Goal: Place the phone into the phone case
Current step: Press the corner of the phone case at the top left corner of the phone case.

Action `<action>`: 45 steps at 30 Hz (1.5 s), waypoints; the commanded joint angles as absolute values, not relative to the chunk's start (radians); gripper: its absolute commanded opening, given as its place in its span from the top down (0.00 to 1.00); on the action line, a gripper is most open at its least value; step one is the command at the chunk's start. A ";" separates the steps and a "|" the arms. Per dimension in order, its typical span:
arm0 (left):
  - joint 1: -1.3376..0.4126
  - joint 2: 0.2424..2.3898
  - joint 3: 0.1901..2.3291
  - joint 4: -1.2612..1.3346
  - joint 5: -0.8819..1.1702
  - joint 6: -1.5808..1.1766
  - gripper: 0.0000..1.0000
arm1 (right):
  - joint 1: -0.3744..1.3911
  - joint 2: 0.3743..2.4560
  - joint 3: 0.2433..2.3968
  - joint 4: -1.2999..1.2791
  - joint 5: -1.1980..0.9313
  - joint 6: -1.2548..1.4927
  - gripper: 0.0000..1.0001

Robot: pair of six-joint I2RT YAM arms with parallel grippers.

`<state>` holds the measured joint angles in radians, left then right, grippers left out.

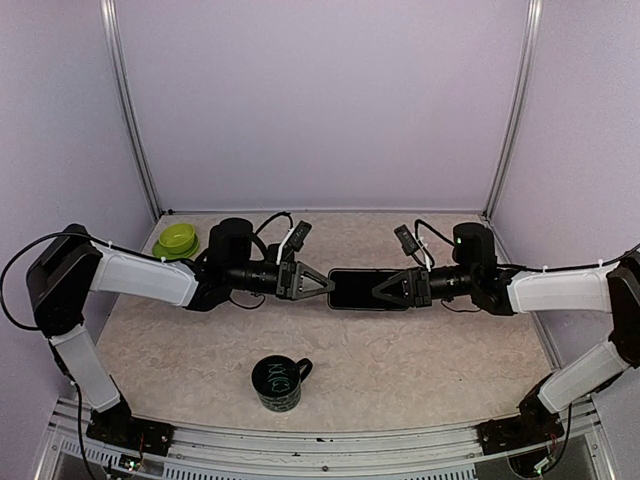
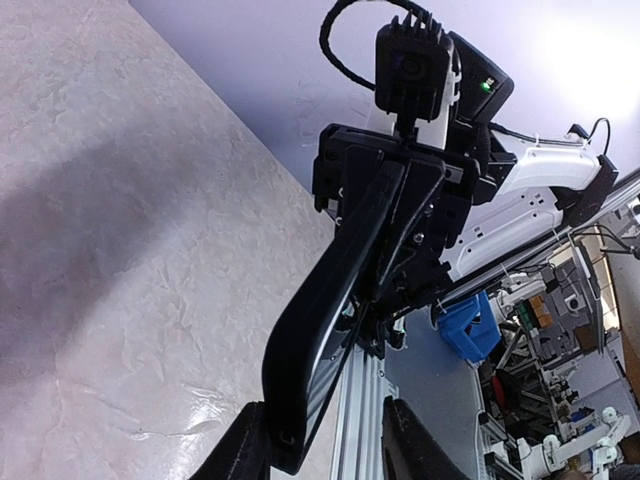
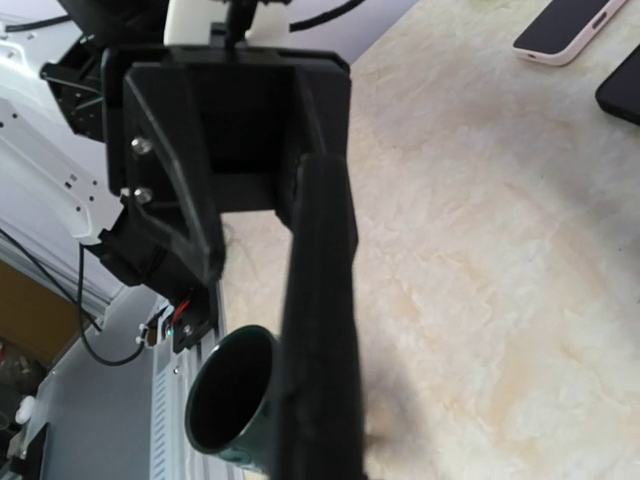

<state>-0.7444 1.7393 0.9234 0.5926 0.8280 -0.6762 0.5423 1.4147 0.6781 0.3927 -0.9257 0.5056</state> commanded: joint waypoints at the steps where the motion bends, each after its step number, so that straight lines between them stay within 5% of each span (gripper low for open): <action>1: -0.741 1.728 0.956 0.590 0.804 -0.676 0.65 | 0.548 1.415 0.709 0.410 -0.924 0.495 1.00; 7: -0.745 1.752 0.972 0.582 0.809 -0.677 0.71 | 0.557 1.414 0.709 0.407 -0.928 0.496 1.00; 13: -0.738 1.756 0.969 0.576 0.808 -0.669 1.00 | 0.561 1.414 0.716 0.384 -0.942 0.467 1.00; 20: -0.688 1.722 0.861 0.819 0.952 -0.792 1.00 | 0.554 1.425 0.712 0.356 -1.017 0.405 1.00; 27: -0.668 1.741 0.800 1.094 1.042 -0.974 0.96 | 0.546 1.439 0.713 0.380 -1.116 0.408 1.00; 31: -0.647 1.774 0.779 1.230 1.036 -1.079 0.84 | 0.542 1.435 0.715 0.369 -1.117 0.407 1.00; 34: -0.638 1.766 0.795 1.088 0.994 -0.994 0.66 | 0.541 1.434 0.723 0.350 -1.117 0.405 1.00; 40: -0.669 1.706 0.968 0.458 0.825 -0.593 0.62 | 0.543 1.436 0.739 0.295 -1.108 0.384 1.00; 45: -0.692 1.710 1.027 0.340 0.820 -0.512 0.59 | 0.543 1.447 0.765 0.217 -1.097 0.344 1.00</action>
